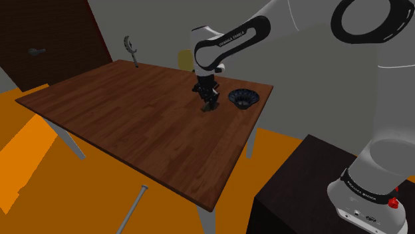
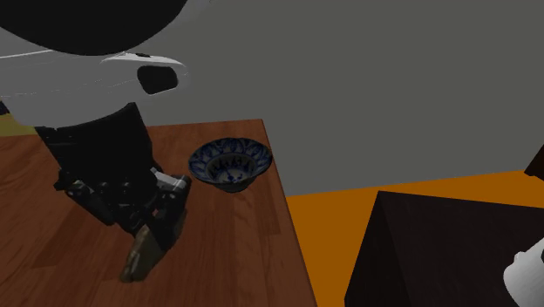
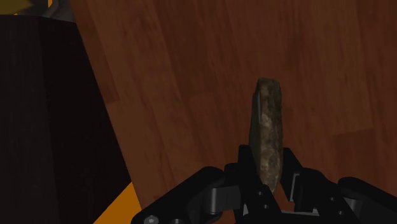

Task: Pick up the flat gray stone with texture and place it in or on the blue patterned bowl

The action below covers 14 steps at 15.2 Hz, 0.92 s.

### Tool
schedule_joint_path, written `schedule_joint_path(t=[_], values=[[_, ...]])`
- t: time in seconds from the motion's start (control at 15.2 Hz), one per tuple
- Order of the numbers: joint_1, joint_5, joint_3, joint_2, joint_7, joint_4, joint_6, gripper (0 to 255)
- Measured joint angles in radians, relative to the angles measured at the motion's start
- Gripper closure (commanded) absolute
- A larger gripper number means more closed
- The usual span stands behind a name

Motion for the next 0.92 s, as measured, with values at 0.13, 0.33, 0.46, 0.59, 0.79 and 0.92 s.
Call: schedule_joint_path(t=[0.13,0.33,0.46,0.59,0.79,0.92], values=[[-0.001,0.004,0.002,-0.009,-0.003,0.017,-0.026,255],[-0.003,0.010,0.004,-0.024,-0.008,0.036,-0.059,255],[-0.009,0.012,0.003,-0.028,-0.016,0.046,-0.073,255],[-0.034,0.018,-0.005,-0.048,-0.048,0.024,-0.070,255],[-0.081,0.021,-0.025,-0.059,-0.113,0.015,-0.069,255],[-0.111,0.027,-0.036,-0.077,-0.154,-0.009,-0.062,255]])
